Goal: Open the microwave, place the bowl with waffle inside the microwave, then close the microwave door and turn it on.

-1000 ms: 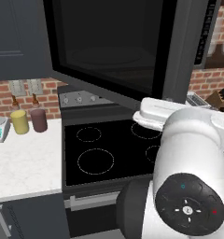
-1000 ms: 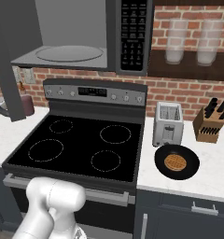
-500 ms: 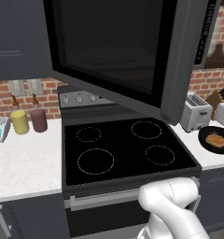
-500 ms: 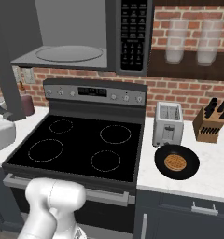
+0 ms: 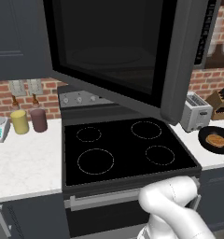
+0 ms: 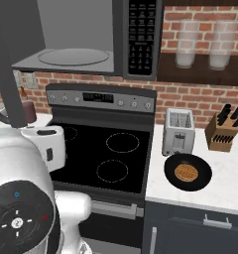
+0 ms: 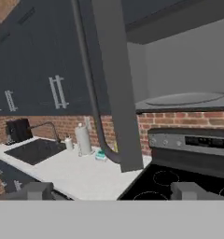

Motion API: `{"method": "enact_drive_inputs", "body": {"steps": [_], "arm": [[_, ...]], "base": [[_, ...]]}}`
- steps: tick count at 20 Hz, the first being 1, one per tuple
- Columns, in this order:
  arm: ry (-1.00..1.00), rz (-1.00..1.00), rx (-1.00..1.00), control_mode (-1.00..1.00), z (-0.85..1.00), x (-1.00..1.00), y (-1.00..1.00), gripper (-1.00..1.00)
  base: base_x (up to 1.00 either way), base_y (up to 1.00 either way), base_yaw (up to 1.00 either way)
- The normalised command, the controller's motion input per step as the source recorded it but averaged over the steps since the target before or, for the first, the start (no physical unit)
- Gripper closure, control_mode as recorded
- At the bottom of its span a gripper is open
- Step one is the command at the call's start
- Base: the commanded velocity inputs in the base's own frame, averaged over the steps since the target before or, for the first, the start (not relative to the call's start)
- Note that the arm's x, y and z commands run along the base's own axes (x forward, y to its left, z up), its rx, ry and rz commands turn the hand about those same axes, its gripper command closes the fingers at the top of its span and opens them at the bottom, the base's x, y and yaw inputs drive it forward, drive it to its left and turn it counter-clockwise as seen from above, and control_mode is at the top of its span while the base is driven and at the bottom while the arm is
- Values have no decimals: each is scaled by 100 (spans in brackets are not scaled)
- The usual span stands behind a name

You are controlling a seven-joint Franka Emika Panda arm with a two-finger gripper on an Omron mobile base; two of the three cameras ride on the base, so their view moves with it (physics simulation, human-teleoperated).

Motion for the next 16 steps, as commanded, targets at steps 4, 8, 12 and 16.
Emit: {"method": "enact_drive_inputs", "body": {"steps": [4, 8, 12, 16], "arm": [[5, 81, 14, -100, -13, 62, 0, -100], [8, 39, 11, -100, -7, 90, 0, -100], [0, 1, 2, -100, 0, 44, 0, -100], [0, 1, 4, -100, -2, 30, 0, -100]], "base": [[0, 0, 0], [0, 0, 0], [0, 0, 0], [0, 0, 0]]}}
